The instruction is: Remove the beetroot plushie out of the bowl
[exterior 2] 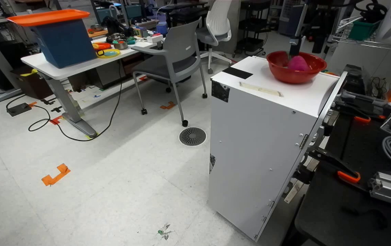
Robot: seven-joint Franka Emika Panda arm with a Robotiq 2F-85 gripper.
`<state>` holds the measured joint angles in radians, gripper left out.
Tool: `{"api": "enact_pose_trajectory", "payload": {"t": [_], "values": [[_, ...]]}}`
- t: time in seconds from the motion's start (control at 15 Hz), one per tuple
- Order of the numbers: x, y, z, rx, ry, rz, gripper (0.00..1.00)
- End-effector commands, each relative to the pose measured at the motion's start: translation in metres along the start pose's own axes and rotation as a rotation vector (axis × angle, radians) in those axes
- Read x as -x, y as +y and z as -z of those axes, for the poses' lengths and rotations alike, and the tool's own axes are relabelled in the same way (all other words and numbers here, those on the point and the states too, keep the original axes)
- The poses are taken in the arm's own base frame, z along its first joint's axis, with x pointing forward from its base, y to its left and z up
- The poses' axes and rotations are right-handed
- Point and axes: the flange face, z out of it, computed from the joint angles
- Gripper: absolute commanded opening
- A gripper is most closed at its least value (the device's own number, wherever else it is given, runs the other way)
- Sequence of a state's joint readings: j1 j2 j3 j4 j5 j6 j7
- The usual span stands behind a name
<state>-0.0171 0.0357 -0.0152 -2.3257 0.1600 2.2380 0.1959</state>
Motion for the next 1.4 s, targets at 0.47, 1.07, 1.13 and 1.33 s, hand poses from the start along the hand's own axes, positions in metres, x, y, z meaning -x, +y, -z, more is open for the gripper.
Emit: {"api": "enact_pose_trajectory", "payload": {"t": [0.47, 1.07, 1.13, 1.33], "values": [[-0.001, 0.029, -0.002, -0.015, -0.011, -0.05, 1.0], [-0.014, 0.024, 0.0, -0.038, -0.014, -0.039, 1.0], [-0.015, 0.024, 0.0, -0.04, -0.018, -0.038, 1.0], [-0.017, 0.024, -0.003, -0.038, -0.026, -0.035, 1.0]]}}
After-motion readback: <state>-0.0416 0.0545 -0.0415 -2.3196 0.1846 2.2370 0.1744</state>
